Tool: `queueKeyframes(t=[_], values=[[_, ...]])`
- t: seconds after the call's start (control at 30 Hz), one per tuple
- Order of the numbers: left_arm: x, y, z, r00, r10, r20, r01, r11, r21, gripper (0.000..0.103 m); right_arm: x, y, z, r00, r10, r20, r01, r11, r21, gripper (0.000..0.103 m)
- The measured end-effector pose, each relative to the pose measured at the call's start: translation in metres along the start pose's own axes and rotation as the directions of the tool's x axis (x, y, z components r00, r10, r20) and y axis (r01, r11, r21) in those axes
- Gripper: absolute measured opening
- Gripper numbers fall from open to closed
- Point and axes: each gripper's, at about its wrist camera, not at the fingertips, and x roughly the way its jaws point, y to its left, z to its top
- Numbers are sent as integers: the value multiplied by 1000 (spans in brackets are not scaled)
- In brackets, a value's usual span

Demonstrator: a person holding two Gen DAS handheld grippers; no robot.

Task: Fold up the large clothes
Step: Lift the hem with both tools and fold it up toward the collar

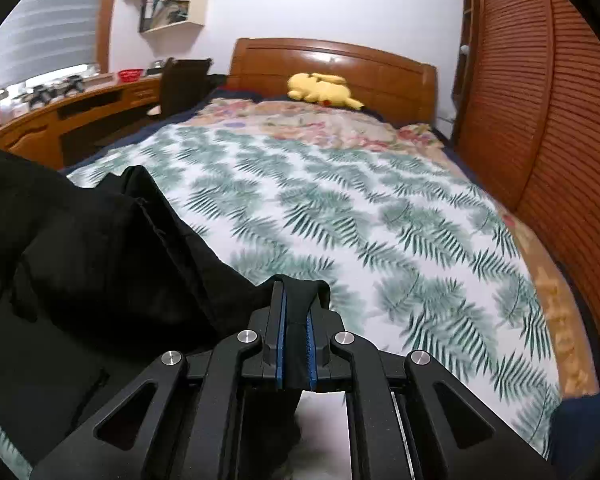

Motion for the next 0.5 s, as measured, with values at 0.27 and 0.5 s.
queueKeyframes(t=[0.27, 0.5], values=[[40, -4, 7, 998, 24, -51, -23, 999, 22, 3, 67, 2, 29, 989, -116, -88, 115, 993, -19, 6], [33, -13, -14, 993, -45, -108, 48, 998, 28, 13, 85, 4, 26, 981, -136, -136, 141, 990, 29, 24]])
